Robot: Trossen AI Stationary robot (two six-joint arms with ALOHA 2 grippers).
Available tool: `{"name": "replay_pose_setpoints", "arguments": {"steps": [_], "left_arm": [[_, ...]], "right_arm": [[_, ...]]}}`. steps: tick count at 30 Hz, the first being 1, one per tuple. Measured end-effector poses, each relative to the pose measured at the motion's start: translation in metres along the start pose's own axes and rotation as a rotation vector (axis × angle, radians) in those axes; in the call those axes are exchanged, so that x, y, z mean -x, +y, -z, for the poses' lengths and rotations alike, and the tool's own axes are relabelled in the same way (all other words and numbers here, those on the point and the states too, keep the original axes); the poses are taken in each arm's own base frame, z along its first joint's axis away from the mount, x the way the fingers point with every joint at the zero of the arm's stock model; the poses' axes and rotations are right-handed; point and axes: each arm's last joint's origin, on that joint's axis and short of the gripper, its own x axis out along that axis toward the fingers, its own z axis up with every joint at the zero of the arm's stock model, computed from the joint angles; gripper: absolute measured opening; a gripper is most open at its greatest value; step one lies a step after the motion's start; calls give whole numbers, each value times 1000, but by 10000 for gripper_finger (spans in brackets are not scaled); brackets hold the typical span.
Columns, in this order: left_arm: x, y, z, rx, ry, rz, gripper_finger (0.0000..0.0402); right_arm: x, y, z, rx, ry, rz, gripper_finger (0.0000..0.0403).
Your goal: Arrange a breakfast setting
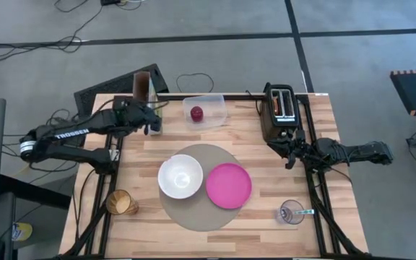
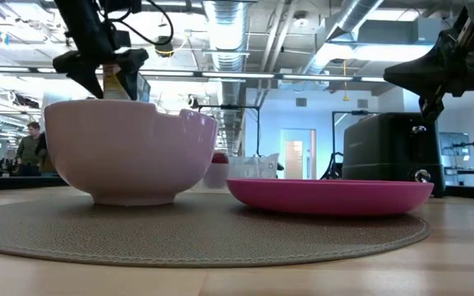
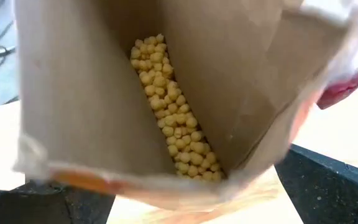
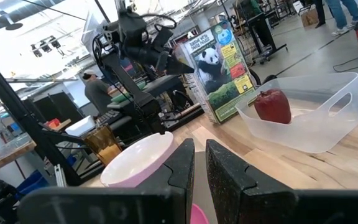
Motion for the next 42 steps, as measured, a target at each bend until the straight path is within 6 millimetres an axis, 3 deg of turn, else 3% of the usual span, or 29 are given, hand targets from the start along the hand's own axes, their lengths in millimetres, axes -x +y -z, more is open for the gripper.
{"name": "replay_pose_setpoints", "arguments": {"steps": [11, 18, 23, 30, 33, 42], "left_arm": [[-34, -3, 36, 27, -83, 0, 384], [-46, -4, 47, 15, -138, 1, 384], [-44, -4, 46, 0, -137, 4, 384], [-23, -1, 28, -29, -122, 41, 384], [-19, 5, 30, -55, -102, 26, 384], [-43, 3, 57, 33, -109, 60, 384]], "right_arm": [[0, 0, 0, 1, -9, 17, 70], [0, -1, 0, 1, -9, 18, 70], [0, -1, 0, 1, -10, 19, 70], [0, -1, 0, 0, -11, 20, 70], [0, -1, 0, 0, -11, 20, 70], [0, -1, 0, 1, -10, 20, 70]]}}
